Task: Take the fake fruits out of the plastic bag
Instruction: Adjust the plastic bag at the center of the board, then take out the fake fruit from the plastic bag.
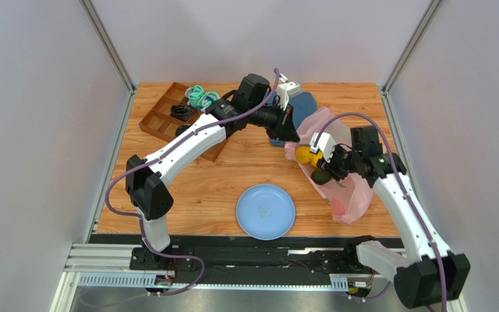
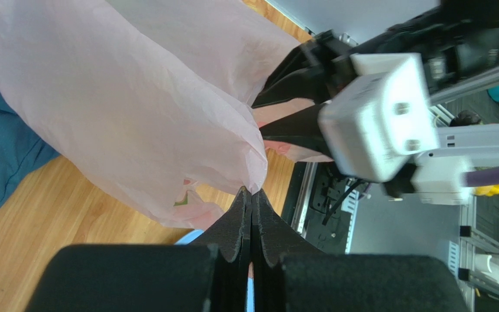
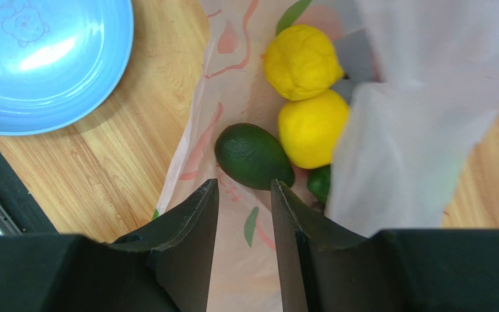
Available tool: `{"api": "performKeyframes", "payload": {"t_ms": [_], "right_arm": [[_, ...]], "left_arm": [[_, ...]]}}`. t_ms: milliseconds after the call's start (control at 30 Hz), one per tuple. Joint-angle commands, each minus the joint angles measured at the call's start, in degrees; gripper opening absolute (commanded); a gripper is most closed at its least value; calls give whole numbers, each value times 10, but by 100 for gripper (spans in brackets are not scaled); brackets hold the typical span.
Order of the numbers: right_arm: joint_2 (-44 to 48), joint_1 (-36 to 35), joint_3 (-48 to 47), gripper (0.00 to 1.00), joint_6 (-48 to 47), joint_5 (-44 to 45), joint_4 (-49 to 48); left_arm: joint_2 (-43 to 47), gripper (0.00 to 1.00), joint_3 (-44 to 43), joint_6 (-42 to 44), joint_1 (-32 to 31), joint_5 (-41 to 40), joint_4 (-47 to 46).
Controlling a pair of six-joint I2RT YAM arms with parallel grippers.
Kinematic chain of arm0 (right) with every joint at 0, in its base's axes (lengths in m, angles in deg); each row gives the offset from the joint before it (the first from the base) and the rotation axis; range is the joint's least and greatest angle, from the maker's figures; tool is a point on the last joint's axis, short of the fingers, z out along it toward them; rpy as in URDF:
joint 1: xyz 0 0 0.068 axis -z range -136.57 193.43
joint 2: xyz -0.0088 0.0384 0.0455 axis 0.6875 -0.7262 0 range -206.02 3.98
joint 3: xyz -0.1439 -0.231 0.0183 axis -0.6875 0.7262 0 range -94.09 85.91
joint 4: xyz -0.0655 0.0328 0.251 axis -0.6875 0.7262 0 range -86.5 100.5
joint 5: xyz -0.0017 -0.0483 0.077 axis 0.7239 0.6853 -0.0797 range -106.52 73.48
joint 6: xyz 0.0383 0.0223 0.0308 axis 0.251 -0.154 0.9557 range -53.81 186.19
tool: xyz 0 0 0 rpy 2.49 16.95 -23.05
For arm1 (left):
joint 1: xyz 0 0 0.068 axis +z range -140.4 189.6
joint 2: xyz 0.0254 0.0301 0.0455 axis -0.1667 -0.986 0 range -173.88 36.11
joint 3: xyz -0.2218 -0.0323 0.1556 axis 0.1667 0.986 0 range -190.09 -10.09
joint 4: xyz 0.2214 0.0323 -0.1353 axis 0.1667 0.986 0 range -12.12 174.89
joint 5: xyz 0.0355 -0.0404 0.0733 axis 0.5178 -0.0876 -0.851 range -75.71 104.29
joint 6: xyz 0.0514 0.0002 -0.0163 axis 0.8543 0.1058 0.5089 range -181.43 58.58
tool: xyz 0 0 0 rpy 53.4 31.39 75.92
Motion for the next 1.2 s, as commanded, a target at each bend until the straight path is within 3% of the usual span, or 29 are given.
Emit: {"api": "performKeyframes", "payload": {"t_ms": [0,133,200,300,700,767,800,867,1067,1167], "right_arm": [[-61,-1,7,40,-50,-52,-27],[-142,0,-5,44,-89,-28,-39],[-164,-1,-4,58,-104,2,-55],[-204,4,-4,66,-127,29,-75],[-324,12,-13,72,-197,60,-82],[-331,13,-21,65,-191,57,-85],[-331,13,-27,52,-169,54,-86],[-316,14,-52,37,-147,50,-78],[-159,15,-93,29,-111,-37,44],[-79,9,-93,29,-103,-74,101]], "left_arm": [[0,0,2,-8,9,-5,-12],[1,0,10,-3,14,-5,-11],[0,0,11,-2,14,-6,-9],[-1,0,12,1,17,-5,-6],[-4,0,25,8,19,-9,-4],[-4,0,25,8,19,-10,-4],[-3,0,25,10,19,-8,-4],[-3,0,25,11,19,-11,-4],[-18,0,7,13,21,-41,2],[-30,0,-15,25,22,-140,16]]}}
